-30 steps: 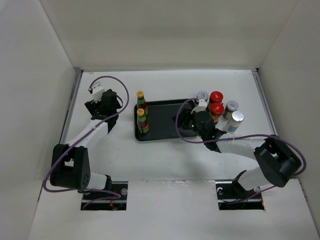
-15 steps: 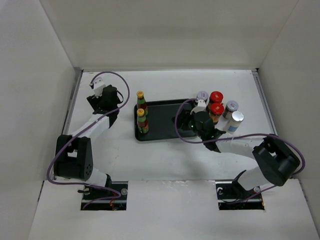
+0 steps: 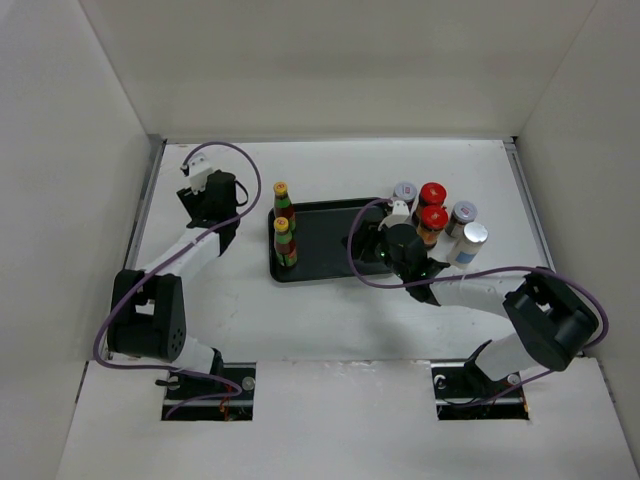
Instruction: Organize the condiment bottles
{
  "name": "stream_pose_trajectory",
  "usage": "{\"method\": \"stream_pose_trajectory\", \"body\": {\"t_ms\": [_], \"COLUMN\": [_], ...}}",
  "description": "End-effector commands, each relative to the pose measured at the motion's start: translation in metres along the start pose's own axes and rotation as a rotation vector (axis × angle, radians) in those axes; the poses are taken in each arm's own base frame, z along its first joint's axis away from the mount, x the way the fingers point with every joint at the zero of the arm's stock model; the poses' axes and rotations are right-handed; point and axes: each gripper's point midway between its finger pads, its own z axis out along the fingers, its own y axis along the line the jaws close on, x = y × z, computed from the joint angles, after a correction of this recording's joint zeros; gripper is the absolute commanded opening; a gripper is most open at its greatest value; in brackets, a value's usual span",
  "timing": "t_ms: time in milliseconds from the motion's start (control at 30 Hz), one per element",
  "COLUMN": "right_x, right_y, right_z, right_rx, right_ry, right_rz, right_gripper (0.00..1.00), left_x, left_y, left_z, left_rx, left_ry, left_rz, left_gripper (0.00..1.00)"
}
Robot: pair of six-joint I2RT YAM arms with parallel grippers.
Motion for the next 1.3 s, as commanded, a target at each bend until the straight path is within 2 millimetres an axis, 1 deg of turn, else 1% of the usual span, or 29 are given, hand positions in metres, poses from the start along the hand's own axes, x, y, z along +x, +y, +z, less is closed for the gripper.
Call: {"method": "stream_pose_trajectory", "body": {"t_ms": [0, 67, 100, 200, 300, 367, 433, 500, 567, 633, 700, 767, 833, 967, 1133, 1267], "right_x": [-0.023, -0.024, -0.022, -0.021, -0.024, -0.020, -0.025, -0.030, -0.035, -0.041, -0.050, -0.059, -0.065, -0.071, -0.070, -0.071], "right_y": [0.020, 0.020, 0.019, 0.020, 0.020, 0.021, 0.022, 0.022, 0.016, 0.014, 0.008, -0.006, -0.017, -0.034, -0.038, -0.041], "right_z": [0.002, 0.001, 0.002, 0.004, 0.003, 0.004, 0.000, -0.004, -0.007, -0.012, -0.018, -0.023, -0.028, -0.031, -0.031, -0.032], "right_rx": [-0.058, -0.059, -0.055, -0.057, -0.059, -0.062, -0.066, -0.067, -0.056, -0.052, -0.033, 0.008, 0.042, 0.081, 0.083, 0.088], "right_ry": [-0.067, -0.076, -0.071, -0.061, -0.072, -0.059, -0.078, -0.098, -0.122, -0.147, -0.190, -0.237, -0.263, -0.285, -0.280, -0.282], "right_rz": [0.005, 0.003, 0.007, 0.005, 0.002, 0.011, 0.017, 0.021, 0.037, 0.050, 0.052, 0.071, 0.097, 0.145, 0.165, 0.171], "right_gripper": [0.55, 0.55, 0.55, 0.54, 0.55, 0.54, 0.53, 0.53, 0.52, 0.52, 0.52, 0.53, 0.53, 0.54, 0.54, 0.54], "left_x": [-0.041, -0.062, -0.078, -0.130, -0.179, -0.208, -0.230, -0.242, -0.250, -0.244, -0.228, -0.207, -0.183, -0.140, -0.095, -0.059], "left_y": [-0.009, -0.009, -0.007, -0.008, -0.021, -0.034, -0.053, -0.074, -0.103, -0.137, -0.168, -0.192, -0.210, -0.238, -0.266, -0.280], "left_z": [-0.012, -0.025, -0.034, -0.072, -0.115, -0.145, -0.174, -0.194, -0.217, -0.235, -0.245, -0.249, -0.247, -0.239, -0.225, -0.209], "left_rx": [0.031, 0.041, 0.045, 0.100, 0.184, 0.246, 0.327, 0.398, 0.490, 0.587, 0.651, 0.686, 0.704, 0.724, 0.750, 0.742], "left_ry": [-0.092, -0.136, -0.169, -0.275, -0.357, -0.407, -0.443, -0.455, -0.457, -0.438, -0.405, -0.372, -0.333, -0.271, -0.213, -0.165], "left_rz": [-0.071, -0.097, -0.114, -0.172, -0.192, -0.190, -0.203, -0.210, -0.210, -0.189, -0.162, -0.128, -0.098, -0.064, -0.044, -0.018], "left_gripper": [0.31, 0.30, 0.30, 0.30, 0.30, 0.30, 0.30, 0.30, 0.30, 0.30, 0.30, 0.30, 0.30, 0.29, 0.28, 0.28]}}
